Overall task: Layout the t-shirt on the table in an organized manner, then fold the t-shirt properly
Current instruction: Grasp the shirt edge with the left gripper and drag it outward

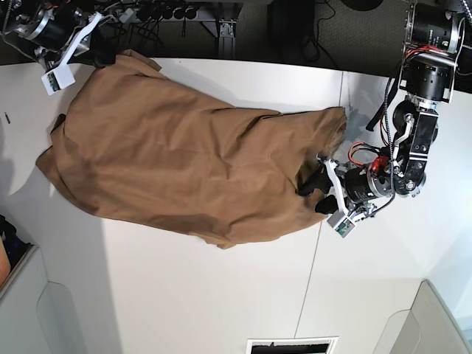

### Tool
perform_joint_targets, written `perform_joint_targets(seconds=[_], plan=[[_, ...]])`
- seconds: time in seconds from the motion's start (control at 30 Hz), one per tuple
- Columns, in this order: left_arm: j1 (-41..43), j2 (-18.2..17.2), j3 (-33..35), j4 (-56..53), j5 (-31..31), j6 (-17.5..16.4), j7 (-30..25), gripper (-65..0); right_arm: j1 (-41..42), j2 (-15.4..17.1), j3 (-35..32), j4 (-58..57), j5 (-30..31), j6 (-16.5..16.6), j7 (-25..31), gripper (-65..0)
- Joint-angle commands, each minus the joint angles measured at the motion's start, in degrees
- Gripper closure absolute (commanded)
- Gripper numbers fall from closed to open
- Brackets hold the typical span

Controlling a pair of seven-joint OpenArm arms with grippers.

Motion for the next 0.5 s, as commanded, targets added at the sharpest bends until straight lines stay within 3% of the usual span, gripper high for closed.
perform_joint_targets(seconds=[0.0,0.1,0.23,0.37,0.47], plan=[[-2.1,0.0,0.4,-1.0,-0.2,-0.4,-1.2,-37.4,-0.3,0.5,0.3,1.0,1.3,0.2,0.5,0.0],[-4.8,1.7,3.1,-6.6,3.3,-0.4,-1.9,-37.4,-0.3,0.5,0.3,1.0,1.2,0.2,0.5,0.0],[-8.4,2.1,6.4,-12.7,8.5,5.5,-6.1,-37.4,-0.4,0.5,0.3,1.0,-1.4,-0.1,0.5,0.0],[-11.5,2.1,7.2,-14.6,11.8,6.1,-6.8,-37.4,-0.3,0.5,0.3,0.9,-5.6,-0.2,0.5,0.0],[-14.0,2.2,7.2,-14.6,12.7,8.6,-7.0,-37.4,-0.3,0.7,0.3,0.9,-6.2,-0.2,0.9,0.0]])
